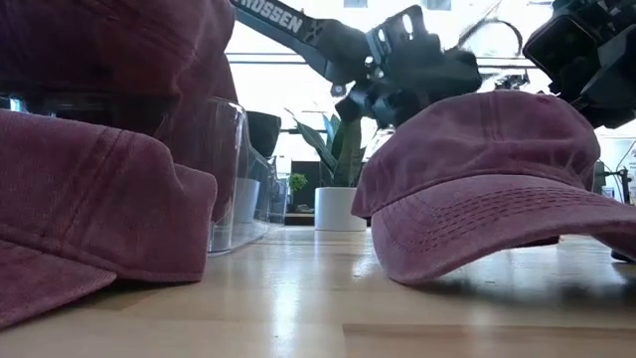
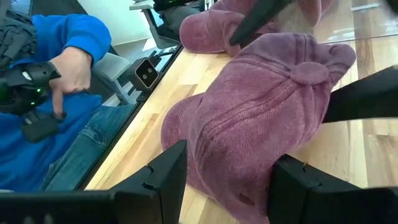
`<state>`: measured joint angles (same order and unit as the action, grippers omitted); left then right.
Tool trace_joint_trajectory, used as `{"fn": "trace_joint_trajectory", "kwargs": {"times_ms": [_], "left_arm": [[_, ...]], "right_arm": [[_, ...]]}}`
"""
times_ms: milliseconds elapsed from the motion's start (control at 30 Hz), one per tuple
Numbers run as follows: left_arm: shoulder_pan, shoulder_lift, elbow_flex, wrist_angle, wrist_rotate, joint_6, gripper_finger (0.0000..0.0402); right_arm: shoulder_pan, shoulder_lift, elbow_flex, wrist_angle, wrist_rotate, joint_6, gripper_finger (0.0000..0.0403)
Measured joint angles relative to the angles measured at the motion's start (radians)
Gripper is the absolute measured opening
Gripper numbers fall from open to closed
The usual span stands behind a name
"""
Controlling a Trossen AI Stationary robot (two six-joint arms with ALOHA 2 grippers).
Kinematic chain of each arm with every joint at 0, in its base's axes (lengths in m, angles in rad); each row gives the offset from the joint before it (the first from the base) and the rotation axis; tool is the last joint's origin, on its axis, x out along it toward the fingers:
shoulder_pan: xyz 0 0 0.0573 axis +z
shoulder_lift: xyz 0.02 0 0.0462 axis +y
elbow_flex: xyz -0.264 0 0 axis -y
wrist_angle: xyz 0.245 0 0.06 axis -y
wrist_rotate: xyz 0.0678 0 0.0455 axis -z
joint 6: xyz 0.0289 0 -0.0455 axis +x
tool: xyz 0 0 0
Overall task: Pick & Place hat
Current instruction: Put the top red cap into the bottom transparent bin
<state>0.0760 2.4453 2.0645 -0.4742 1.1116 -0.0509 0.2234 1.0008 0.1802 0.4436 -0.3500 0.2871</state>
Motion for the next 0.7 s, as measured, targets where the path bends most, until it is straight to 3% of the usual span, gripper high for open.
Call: {"fn": "trace_joint_trajectory", "kwargs": {"times_ms": [100,367,700], "left_arm": [[-0.017,0.007,-0.005,0.044,0.064,-0.042,0.0286],[-0.047,0.002,-0.002,0.139,0.023,-0.156,0.0279],[-0.044,0.001,-0.002,0.247,-0.03,-0.217,0.0194]], "right_arm": [[0.0,0.0,0.0,-0.001,0.0,0.0,0.0169],[0.0,0.0,0.0,-0.002,0.0,0.0,0.0169],[0.0,0.0,0.0,-0.002,-0.001,0.004,0.0169]]}}
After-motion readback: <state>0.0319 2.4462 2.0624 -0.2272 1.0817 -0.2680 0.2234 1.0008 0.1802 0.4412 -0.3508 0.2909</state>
